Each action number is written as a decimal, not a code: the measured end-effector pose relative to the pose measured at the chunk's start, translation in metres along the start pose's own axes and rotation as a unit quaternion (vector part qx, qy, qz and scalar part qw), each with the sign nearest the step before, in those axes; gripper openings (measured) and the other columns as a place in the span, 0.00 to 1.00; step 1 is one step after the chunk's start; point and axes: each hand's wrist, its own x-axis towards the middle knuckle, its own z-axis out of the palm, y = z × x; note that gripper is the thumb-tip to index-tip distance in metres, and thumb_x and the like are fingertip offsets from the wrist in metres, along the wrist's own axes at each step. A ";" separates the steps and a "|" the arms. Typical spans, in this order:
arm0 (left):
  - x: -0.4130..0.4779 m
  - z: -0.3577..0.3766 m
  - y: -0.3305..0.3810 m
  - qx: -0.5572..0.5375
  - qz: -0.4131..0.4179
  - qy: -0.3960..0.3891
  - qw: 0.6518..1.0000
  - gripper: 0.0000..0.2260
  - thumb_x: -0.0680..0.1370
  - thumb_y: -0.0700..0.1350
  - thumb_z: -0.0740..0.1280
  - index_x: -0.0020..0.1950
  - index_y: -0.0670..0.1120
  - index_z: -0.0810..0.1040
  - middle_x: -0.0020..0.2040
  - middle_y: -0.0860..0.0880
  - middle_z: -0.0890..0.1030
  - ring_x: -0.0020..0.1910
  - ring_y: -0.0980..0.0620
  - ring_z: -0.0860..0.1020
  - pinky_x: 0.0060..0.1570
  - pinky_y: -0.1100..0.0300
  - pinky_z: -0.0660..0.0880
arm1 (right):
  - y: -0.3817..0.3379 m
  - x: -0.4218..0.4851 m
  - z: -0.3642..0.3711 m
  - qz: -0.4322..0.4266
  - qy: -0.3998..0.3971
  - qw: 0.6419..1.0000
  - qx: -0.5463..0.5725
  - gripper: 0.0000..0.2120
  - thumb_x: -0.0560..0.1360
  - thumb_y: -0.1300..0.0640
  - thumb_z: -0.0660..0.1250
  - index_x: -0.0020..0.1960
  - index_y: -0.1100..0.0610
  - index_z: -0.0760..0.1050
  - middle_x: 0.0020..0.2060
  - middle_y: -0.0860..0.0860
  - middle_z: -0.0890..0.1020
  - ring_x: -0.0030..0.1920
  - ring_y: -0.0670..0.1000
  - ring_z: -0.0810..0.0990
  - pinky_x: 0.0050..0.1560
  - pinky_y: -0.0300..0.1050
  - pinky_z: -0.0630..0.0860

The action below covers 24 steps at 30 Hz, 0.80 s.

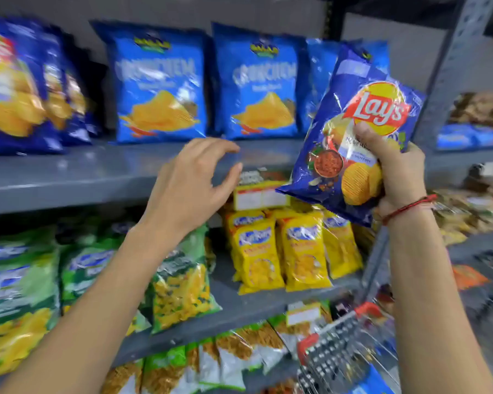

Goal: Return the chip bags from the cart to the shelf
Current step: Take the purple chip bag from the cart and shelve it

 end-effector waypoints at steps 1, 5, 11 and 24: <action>-0.001 -0.014 -0.011 0.022 -0.023 0.010 0.999 0.16 0.75 0.53 0.59 0.55 0.45 0.78 0.54 0.47 0.82 0.55 0.47 0.76 0.52 0.55 0.71 | -0.004 0.001 0.020 -0.007 -0.025 1.000 0.014 0.12 0.63 0.57 0.78 0.45 0.56 0.81 0.37 0.46 0.87 0.41 0.48 0.85 0.45 0.46 0.82; -0.009 -0.060 -0.055 0.088 -0.077 0.039 0.992 0.19 0.74 0.53 0.58 0.56 0.44 0.79 0.54 0.45 0.82 0.56 0.45 0.77 0.55 0.53 0.72 | -0.013 0.003 0.099 -0.001 -0.105 0.993 0.052 0.15 0.61 0.56 0.79 0.45 0.56 0.81 0.40 0.48 0.87 0.45 0.51 0.86 0.45 0.47 0.82; -0.041 -0.112 -0.111 0.195 -0.201 0.026 0.960 0.22 0.73 0.56 0.56 0.55 0.44 0.78 0.54 0.45 0.81 0.54 0.44 0.77 0.50 0.50 0.74 | -0.005 -0.005 0.210 -0.015 -0.203 0.977 0.070 0.10 0.64 0.60 0.78 0.40 0.53 0.79 0.36 0.44 0.85 0.41 0.48 0.83 0.49 0.46 0.82; -0.102 -0.144 -0.158 0.308 -0.312 -0.031 0.898 0.40 0.74 0.69 0.44 0.56 0.40 0.80 0.54 0.43 0.83 0.57 0.44 0.79 0.62 0.46 0.69 | 0.052 -0.063 0.382 0.002 -0.301 0.953 -0.035 0.23 0.61 0.48 0.79 0.50 0.53 0.74 0.41 0.44 0.80 0.42 0.44 0.79 0.51 0.42 0.76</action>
